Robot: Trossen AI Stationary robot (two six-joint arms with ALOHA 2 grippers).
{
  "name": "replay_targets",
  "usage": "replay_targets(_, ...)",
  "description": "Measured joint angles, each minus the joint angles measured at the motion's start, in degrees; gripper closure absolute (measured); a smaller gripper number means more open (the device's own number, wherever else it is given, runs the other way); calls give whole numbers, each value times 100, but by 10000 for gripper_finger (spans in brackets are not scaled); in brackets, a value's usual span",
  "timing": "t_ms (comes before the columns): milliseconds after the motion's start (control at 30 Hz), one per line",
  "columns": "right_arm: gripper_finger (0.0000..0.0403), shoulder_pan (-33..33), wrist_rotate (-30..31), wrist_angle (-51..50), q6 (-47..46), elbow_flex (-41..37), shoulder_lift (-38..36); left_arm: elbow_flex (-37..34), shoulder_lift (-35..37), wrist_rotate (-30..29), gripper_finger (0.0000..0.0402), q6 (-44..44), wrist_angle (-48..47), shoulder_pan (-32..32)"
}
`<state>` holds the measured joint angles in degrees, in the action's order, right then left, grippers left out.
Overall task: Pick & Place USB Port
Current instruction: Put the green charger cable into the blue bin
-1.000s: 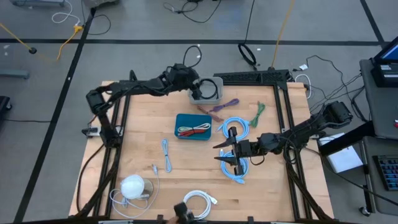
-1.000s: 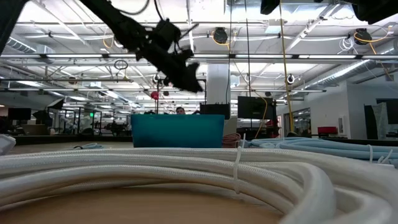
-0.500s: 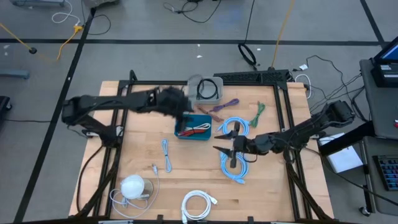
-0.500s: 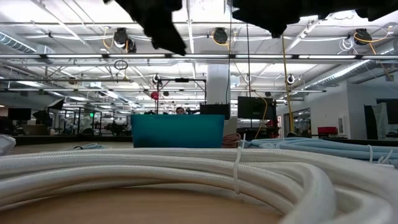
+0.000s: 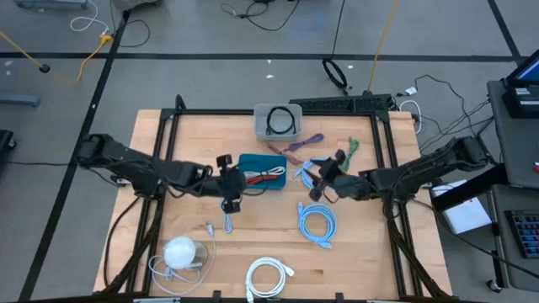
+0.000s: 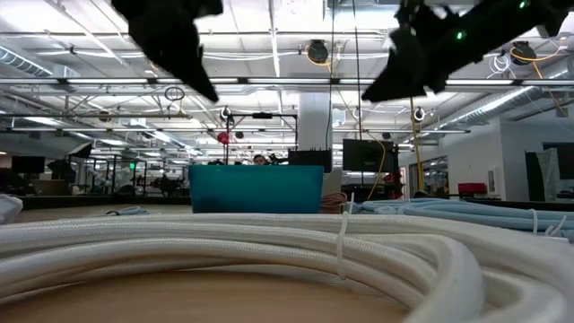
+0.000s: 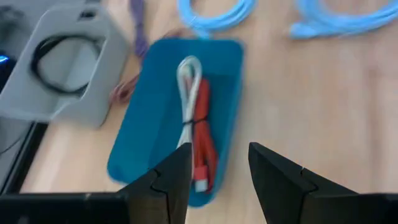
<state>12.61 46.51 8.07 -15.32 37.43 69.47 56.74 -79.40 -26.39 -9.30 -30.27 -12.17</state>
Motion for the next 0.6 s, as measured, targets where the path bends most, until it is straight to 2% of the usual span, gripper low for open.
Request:
replay_targets(167, 234, -356, 5, -966, -1012, -2, -9, -647, -4, -944, 241, -452, 669, -30)
replay_targets(300, 234, -579, 329, -1697, -1555, -2, -7, -723, 97, -1580, 241, -622, 685, 3)
replay_targets(467, 234, -978, 736, -2697, -2208, -2, -7, -716, 398, -1888, 241, -599, 895, -1)
replay_targets(533, 234, -1215, 697, -3089, -2424, -2, -7, -716, 523, -1988, 241, -582, 884, -40)
replay_targets(600, 234, -1515, 411, -3561, -2714, -2, -4, -714, 594, -2041, 241, -528, 936, -90)
